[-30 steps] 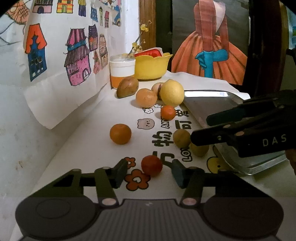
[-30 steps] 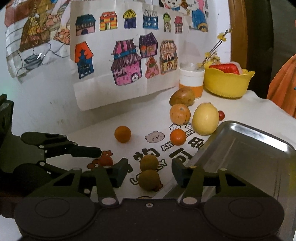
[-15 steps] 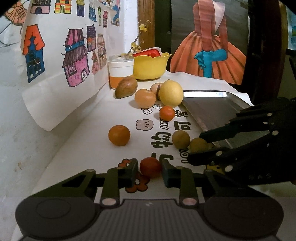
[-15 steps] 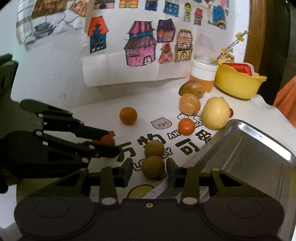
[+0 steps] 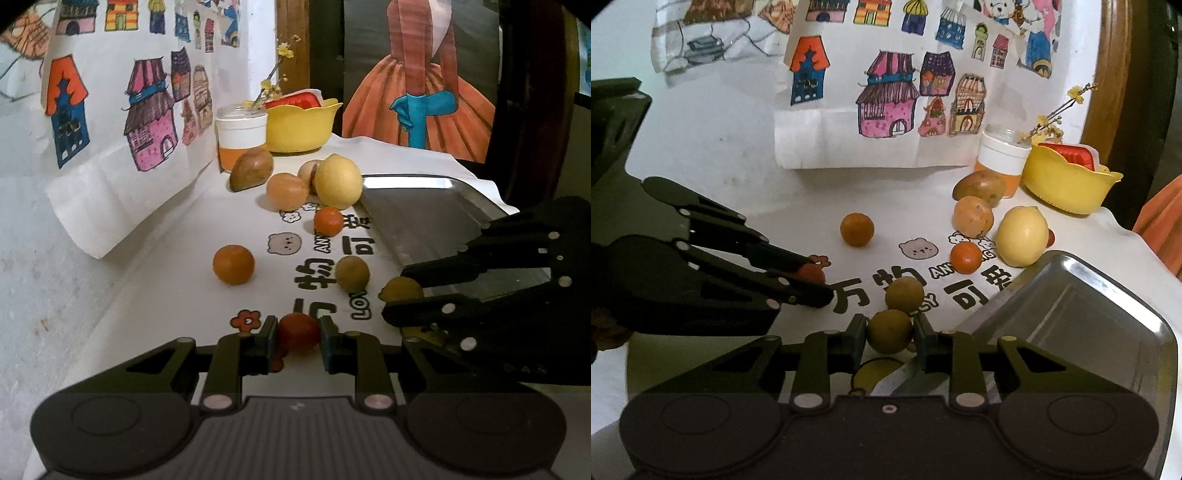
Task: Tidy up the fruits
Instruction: 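Grasp the red cherry tomato with the left tool while the right tool grasps a small brown round fruit, then carry both fruits over the metal tray and open both tools to drop them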
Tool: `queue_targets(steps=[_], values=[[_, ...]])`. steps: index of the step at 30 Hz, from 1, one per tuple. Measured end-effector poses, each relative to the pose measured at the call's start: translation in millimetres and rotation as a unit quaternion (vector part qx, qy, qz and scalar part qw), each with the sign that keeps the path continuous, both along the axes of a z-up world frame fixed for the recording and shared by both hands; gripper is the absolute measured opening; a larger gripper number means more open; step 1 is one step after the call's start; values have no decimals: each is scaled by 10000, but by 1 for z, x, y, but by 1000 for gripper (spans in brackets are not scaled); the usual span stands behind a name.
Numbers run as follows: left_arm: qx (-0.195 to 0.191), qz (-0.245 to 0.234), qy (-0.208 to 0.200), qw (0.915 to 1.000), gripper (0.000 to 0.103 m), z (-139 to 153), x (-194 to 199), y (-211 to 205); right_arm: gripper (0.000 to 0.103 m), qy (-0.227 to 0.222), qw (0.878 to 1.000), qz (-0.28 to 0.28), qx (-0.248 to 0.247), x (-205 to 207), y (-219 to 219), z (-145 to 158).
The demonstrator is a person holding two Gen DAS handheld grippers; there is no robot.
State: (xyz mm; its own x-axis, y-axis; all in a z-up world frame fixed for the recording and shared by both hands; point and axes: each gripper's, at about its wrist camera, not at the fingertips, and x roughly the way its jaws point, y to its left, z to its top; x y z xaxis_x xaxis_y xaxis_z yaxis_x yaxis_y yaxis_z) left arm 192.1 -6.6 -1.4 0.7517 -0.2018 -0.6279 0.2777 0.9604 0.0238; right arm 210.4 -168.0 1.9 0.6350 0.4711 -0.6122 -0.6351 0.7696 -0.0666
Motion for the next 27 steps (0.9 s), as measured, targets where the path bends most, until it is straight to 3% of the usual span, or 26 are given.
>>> queue_targets(steps=[17, 27], values=[[-304, -573, -143, 9978, 26, 28, -38, -57, 30, -161, 9957, -837, 358, -75, -82, 32], [-456, -873, -628, 9932, 26, 63, -53, -93, 30, -637, 9868, -1453, 336, -115, -140, 74]])
